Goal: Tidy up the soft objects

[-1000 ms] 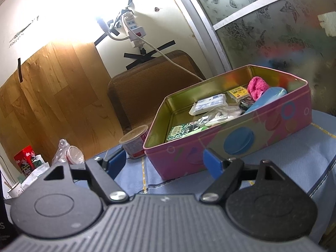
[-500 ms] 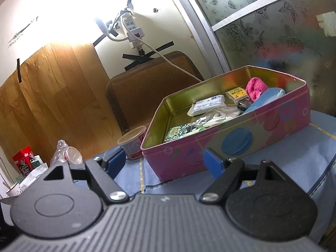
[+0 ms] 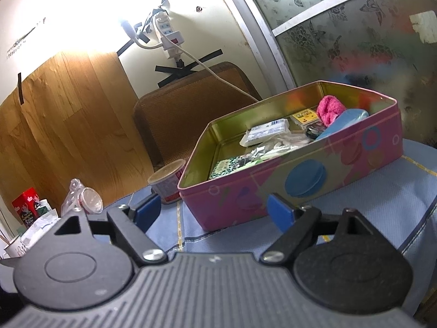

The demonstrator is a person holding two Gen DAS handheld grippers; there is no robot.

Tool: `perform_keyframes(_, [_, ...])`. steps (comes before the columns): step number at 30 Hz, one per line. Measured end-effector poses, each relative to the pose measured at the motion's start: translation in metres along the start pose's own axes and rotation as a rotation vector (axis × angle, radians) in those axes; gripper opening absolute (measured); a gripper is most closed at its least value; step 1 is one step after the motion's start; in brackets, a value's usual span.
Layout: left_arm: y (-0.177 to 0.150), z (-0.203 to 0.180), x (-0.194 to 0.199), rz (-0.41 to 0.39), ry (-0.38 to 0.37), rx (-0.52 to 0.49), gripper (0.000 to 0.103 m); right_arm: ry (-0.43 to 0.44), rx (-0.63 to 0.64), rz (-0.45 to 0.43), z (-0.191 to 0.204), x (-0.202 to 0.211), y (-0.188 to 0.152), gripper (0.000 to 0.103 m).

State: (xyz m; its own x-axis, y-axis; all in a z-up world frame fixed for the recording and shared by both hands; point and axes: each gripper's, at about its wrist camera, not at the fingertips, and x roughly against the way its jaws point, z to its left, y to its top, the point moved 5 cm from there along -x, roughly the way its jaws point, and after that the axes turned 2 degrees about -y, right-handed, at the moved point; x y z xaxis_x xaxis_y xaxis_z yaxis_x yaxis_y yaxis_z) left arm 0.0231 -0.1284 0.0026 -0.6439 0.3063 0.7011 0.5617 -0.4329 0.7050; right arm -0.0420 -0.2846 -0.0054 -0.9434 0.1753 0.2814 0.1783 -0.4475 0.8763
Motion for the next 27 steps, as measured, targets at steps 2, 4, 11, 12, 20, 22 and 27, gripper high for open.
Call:
perform_keyframes(2, [-0.001, 0.003, -0.003, 0.022, -0.018, 0.024, 0.103, -0.003, 0.009, 0.005, 0.002, -0.001, -0.002, 0.089])
perform_keyframes(4, [-0.003, 0.005, -0.006, 0.033, -0.013, 0.036, 0.103, 0.0, 0.024, 0.014, 0.004, -0.002, -0.005, 0.089])
perform_keyframes(11, [-0.004, 0.009, -0.006, 0.036, 0.003, 0.047, 0.103, 0.01, 0.05, 0.016, 0.01, -0.003, -0.007, 0.09])
perform_keyframes(12, [-0.004, 0.009, -0.006, 0.036, 0.002, 0.047, 0.103, 0.009, 0.049, 0.011, 0.01, -0.002, -0.007, 0.09])
perform_keyframes(20, [-0.003, 0.01, -0.005, 0.029, 0.009, 0.043, 0.103, 0.01, 0.064, -0.019, 0.01, 0.001, -0.003, 0.091])
perform_keyframes(22, [-0.002, 0.01, -0.004, 0.026, 0.016, 0.042, 0.103, 0.013, 0.065, -0.015, 0.011, 0.0, -0.003, 0.091])
perform_keyframes(27, [-0.001, 0.012, -0.004, 0.023, 0.036, 0.052, 0.103, 0.014, 0.054, -0.008, 0.007, -0.002, -0.003, 0.091])
